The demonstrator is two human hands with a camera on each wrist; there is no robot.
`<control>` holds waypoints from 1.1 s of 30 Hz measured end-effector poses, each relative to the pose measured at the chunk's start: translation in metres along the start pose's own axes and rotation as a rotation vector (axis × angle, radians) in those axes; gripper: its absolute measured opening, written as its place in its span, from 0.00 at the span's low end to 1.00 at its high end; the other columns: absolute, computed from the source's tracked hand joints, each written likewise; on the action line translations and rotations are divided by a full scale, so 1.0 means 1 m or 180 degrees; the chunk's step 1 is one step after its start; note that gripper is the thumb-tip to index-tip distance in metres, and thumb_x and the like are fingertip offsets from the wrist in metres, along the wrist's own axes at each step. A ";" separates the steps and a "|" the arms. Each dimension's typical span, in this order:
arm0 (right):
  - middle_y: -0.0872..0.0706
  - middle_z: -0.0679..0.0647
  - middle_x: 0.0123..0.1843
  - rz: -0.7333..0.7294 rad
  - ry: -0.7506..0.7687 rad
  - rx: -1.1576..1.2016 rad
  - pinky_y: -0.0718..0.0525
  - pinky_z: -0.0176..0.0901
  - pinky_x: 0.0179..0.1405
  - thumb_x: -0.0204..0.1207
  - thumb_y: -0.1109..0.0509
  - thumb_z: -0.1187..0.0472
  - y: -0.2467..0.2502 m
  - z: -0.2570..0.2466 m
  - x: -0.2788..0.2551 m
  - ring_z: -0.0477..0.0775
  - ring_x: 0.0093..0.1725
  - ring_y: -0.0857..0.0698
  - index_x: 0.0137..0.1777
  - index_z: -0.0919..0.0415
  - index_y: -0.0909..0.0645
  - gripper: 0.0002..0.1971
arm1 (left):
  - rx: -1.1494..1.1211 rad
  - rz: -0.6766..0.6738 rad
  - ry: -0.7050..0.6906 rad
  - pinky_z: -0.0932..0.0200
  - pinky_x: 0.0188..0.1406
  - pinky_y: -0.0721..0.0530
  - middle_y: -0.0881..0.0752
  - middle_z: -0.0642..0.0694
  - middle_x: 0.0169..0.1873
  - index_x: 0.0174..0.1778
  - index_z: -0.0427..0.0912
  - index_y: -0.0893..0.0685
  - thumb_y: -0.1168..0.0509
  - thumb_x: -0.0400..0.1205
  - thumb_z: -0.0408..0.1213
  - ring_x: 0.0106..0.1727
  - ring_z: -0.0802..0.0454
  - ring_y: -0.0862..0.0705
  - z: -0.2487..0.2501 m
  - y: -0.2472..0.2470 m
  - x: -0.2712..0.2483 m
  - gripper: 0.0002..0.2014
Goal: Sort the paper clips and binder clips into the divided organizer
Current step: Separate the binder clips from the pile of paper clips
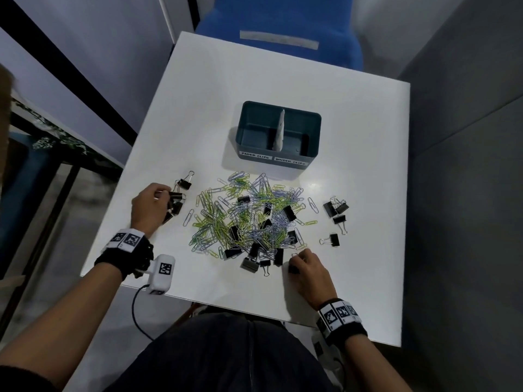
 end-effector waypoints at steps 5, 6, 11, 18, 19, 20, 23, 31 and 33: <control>0.22 0.53 0.46 0.0009 -0.0163 -0.0065 0.21 0.47 0.25 0.63 0.24 0.66 0.013 0.026 -0.008 0.58 0.44 0.22 0.44 0.58 0.21 0.12 | -0.0113 0.0021 0.0332 0.63 0.27 0.17 0.13 0.40 0.45 0.54 0.40 0.15 0.39 0.83 0.33 0.32 0.45 0.17 -0.018 0.005 0.006 0.09; 0.21 0.54 0.47 0.0011 -0.0233 -0.0080 0.21 0.48 0.25 0.62 0.24 0.67 0.017 0.034 -0.009 0.60 0.45 0.22 0.45 0.59 0.21 0.13 | -0.0075 -0.0001 0.0332 0.64 0.24 0.18 0.14 0.40 0.45 0.54 0.39 0.16 0.39 0.83 0.33 0.33 0.43 0.16 -0.021 0.003 0.006 0.08; 0.20 0.54 0.50 0.0173 -0.0694 -0.0100 0.18 0.51 0.30 0.61 0.23 0.70 0.038 0.071 -0.009 0.61 0.50 0.20 0.47 0.56 0.18 0.16 | 0.0056 -0.0189 0.0345 0.45 0.48 0.13 0.14 0.40 0.46 0.54 0.42 0.17 0.37 0.81 0.35 0.49 0.39 0.14 -0.027 -0.002 0.006 0.08; 0.17 0.54 0.49 0.0490 -0.0333 -0.0143 0.25 0.39 0.29 0.68 0.24 0.65 0.047 0.031 0.000 0.57 0.46 0.20 0.49 0.58 0.17 0.10 | 0.1250 -0.0731 -0.1323 0.53 0.42 0.19 0.19 0.48 0.55 0.60 0.49 0.21 0.36 0.83 0.41 0.47 0.48 0.17 0.028 -0.030 -0.055 0.10; 0.17 0.54 0.50 0.0411 -0.0133 -0.0111 0.24 0.38 0.29 0.69 0.24 0.64 0.041 0.017 0.003 0.55 0.45 0.19 0.50 0.58 0.17 0.10 | 0.1266 -0.1087 -0.1618 0.54 0.42 0.17 0.19 0.50 0.54 0.61 0.50 0.21 0.37 0.83 0.42 0.46 0.52 0.17 0.035 -0.044 -0.074 0.11; 0.17 0.54 0.50 0.0322 0.0089 -0.0070 0.23 0.37 0.29 0.70 0.25 0.64 0.034 0.002 0.006 0.53 0.45 0.19 0.51 0.58 0.17 0.10 | 0.1327 -0.1438 -0.1878 0.54 0.42 0.15 0.19 0.52 0.55 0.62 0.50 0.22 0.38 0.84 0.43 0.46 0.54 0.17 0.040 -0.059 -0.092 0.11; 0.17 0.54 0.50 -0.0002 0.0598 -0.0106 0.21 0.37 0.33 0.72 0.26 0.63 0.016 -0.039 0.012 0.52 0.46 0.18 0.53 0.58 0.16 0.10 | 0.1777 -0.1965 -0.2572 0.59 0.40 0.15 0.19 0.47 0.59 0.66 0.47 0.23 0.40 0.85 0.45 0.46 0.54 0.19 0.043 -0.098 -0.135 0.14; 0.22 0.58 0.60 -0.0077 0.0422 -0.0189 0.14 0.49 0.29 0.68 0.29 0.72 0.000 -0.058 0.035 0.60 0.58 0.23 0.58 0.58 0.20 0.18 | 0.2108 -0.1811 -0.2767 0.50 0.31 0.17 0.26 0.42 0.57 0.68 0.48 0.28 0.30 0.78 0.40 0.52 0.43 0.24 0.043 -0.133 -0.152 0.23; 0.22 0.58 0.61 -0.0027 0.0319 -0.0204 0.17 0.46 0.27 0.68 0.27 0.71 -0.001 -0.057 0.038 0.60 0.58 0.23 0.56 0.58 0.21 0.18 | 0.2024 -0.1729 -0.2759 0.50 0.29 0.18 0.26 0.41 0.54 0.65 0.47 0.27 0.30 0.78 0.38 0.49 0.44 0.26 0.050 -0.134 -0.151 0.20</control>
Point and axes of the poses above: each hand's wrist, its own x-axis towards the middle knuckle, its own y-axis out of the back of the hand, z = x × y, the point moved 7 cm from there along x, towards the middle knuckle
